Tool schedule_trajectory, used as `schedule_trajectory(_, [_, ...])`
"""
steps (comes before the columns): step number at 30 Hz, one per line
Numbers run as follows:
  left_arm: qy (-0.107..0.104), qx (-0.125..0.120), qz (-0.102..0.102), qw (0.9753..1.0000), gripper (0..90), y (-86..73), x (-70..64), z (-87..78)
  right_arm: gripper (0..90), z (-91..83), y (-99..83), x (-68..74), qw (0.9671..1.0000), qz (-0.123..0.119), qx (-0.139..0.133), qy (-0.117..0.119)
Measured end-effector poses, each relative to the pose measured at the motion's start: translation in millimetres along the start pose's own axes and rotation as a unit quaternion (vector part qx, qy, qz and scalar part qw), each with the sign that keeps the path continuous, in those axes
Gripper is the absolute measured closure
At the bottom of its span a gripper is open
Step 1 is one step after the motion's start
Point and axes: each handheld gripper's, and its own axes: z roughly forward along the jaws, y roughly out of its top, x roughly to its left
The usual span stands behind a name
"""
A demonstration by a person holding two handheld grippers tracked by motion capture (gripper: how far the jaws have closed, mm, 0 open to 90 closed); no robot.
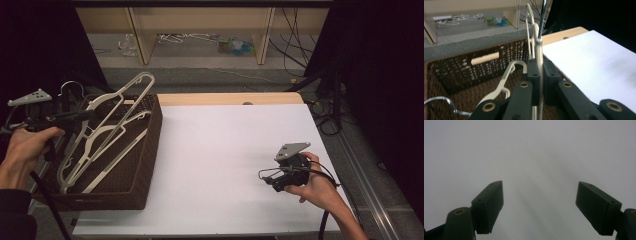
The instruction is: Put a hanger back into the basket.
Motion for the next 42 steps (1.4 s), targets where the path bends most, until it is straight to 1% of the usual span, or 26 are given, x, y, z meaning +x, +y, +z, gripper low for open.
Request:
schedule_trajectory(2, [-0.003, 0.007, -0.001, 1.0, 85.5, -6.4, 4.6, -0.3, 23.1, 0.8, -0.5, -1.0, 0.9999, -0.005, 0.009, 0.006])
schedule_trajectory(4, [-0.003, 0.016, 0.002, 0.9999, 85.5, -10.9, 8.2, -0.5, 23.2, 3.5, -1.1, 0.4, 1.0, -0.004, 0.006, 0.004])
schedule_trajectory(6, [-0.006, 0.026, 0.0, 0.9997, 85.5, -16.6, 11.7, -0.3, 23.2, 3.0, -0.4, 1.0, 0.9998, -0.006, 0.013, 0.01])
schedule_trajectory(8, [-0.008, 0.039, -0.001, 0.9992, 85.5, -24.0, 16.4, -0.4, 23.4, 4.7, -0.2, 1.1, 0.9998, -0.019, 0.003, 0.008])
schedule_trajectory(9, [-0.009, 0.045, -0.001, 0.999, 85.5, -26.6, 18.0, -0.7, 23.4, 3.8, -0.3, 2.5, 0.9998, -0.012, 0.009, 0.012])
schedule_trajectory(11, [-0.016, 0.053, -0.002, 0.9985, 85.5, -34.0, 21.1, 0.1, 23.3, 4.0, -0.3, 2.3, 0.9998, -0.013, 0.009, 0.011])
schedule_trajectory(12, [-0.017, 0.059, -0.001, 0.9981, 85.5, -37.2, 21.9, 1.0, 23.2, 5.2, -0.3, 1.0, 0.9998, -0.021, 0.003, 0.008])
schedule_trajectory(14, [-0.032, 0.065, -0.007, 0.9973, 85.4, -42.4, 22.5, 4.3, 23.0, 5.1, -1.0, 2.3, 0.9998, -0.01, 0.012, 0.012])
schedule_trajectory(15, [-0.035, 0.071, -0.008, 0.9969, 85.3, -44.2, 22.1, 6.3, 23.0, 4.9, -0.7, 1.6, 0.9997, -0.01, 0.019, 0.014])
schedule_trajectory(16, [-0.039, 0.074, -0.011, 0.9964, 85.3, -45.8, 21.6, 8.6, 23.0, 6.5, -1.5, 1.4, 0.9997, -0.016, 0.014, 0.011])
schedule_trajectory(20, [-0.035, 0.095, -0.013, 0.9948, 84.9, -49.2, 20.8, 17.9, 23.0, 5.7, -0.4, 1.6, 0.9996, -0.015, 0.023, 0.013])
schedule_trajectory(22, [-0.02, 0.108, -0.012, 0.9939, 84.8, -51.9, 20.9, 22.4, 23.1, 5.8, -0.7, 0.2, 0.9994, -0.026, 0.016, 0.013])
schedule_trajectory(24, [-0.004, 0.108, -0.017, 0.994, 84.5, -54.7, 21.0, 27.4, 23.1, 4.6, -1.2, 1.7, 0.9995, -0.014, 0.022, 0.014])
schedule_trajectory(25, [0.004, 0.114, -0.018, 0.9933, 84.4, -55.7, 21.1, 29.5, 23.1, 4.8, -1.3, 1.2, 0.9996, -0.015, 0.021, 0.014])
schedule_trajectory(26, [0.013, 0.123, -0.014, 0.9922, 84.4, -56.4, 21.7, 31.2, 23.1, 5.6, -1.7, -0.2, 0.9994, -0.025, 0.018, 0.013])
schedule_trajectory(27, [0.024, 0.119, -0.023, 0.9924, 83.8, -57.0, 21.4, 33.0, 23.1, 5.1, -1.7, 0.3, 0.9995, -0.02, 0.022, 0.014])
schedule_trajectory(29, [0.049, 0.122, -0.02, 0.9911, 82.5, -57.5, 22.7, 33.1, 23.1, 6.4, -2.3, -0.5, 0.9992, -0.031, 0.02, 0.014])
schedule_trajectory(30, [0.067, 0.126, -0.02, 0.9896, 81.5, -58.1, 23.0, 33.5, 23.1, 6.5, -2.3, 0.0, 0.9992, -0.03, 0.02, 0.015])
schedule_trajectory(31, [0.084, 0.134, -0.018, 0.9872, 80.4, -59.0, 23.5, 34.3, 23.1, 6.5, -2.1, 0.3, 0.9991, -0.031, 0.024, 0.017])
schedule_trajectory(32, [0.107, 0.146, -0.011, 0.9834, 79.8, -60.7, 24.7, 35.8, 23.0, 6.6, -1.9, 1.2, 0.9992, -0.026, 0.025, 0.018])
schedule_trajectory(34, [0.127, 0.15, -0.015, 0.9804, 78.7, -64.0, 28.8, 36.5, 23.0, 5.9, -1.7, 2.9, 0.9992, -0.019, 0.03, 0.02])
schedule_trajectory(35, [0.135, 0.157, -0.017, 0.9782, 78.0, -65.6, 31.7, 36.0, 23.0, 6.4, -1.6, 2.4, 0.9992, -0.023, 0.025, 0.019])
schedule_trajectory(36, [0.144, 0.158, -0.022, 0.9768, 77.5, -68.1, 33.0, 37.1, 23.0, 5.9, -1.7, 2.9, 0.9992, -0.021, 0.028, 0.02])
schedule_trajectory(37, [0.147, 0.166, -0.028, 0.9747, 77.5, -70.1, 33.8, 38.7, 23.0, 5.7, -1.7, 3.0, 0.9992, -0.021, 0.028, 0.02])
schedule_trajectory(39, [0.16, 0.175, -0.021, 0.9712, 76.0, -74.6, 34.6, 41.7, 23.0, 5.5, -1.9, 3.1, 0.9994, -0.016, 0.026, 0.019])
schedule_trajectory(42, [0.158, 0.181, -0.024, 0.9703, 74.8, -78.7, 35.5, 44.0, 22.9, 6.5, -2.8, 0.6, 0.9992, -0.027, 0.026, 0.016])
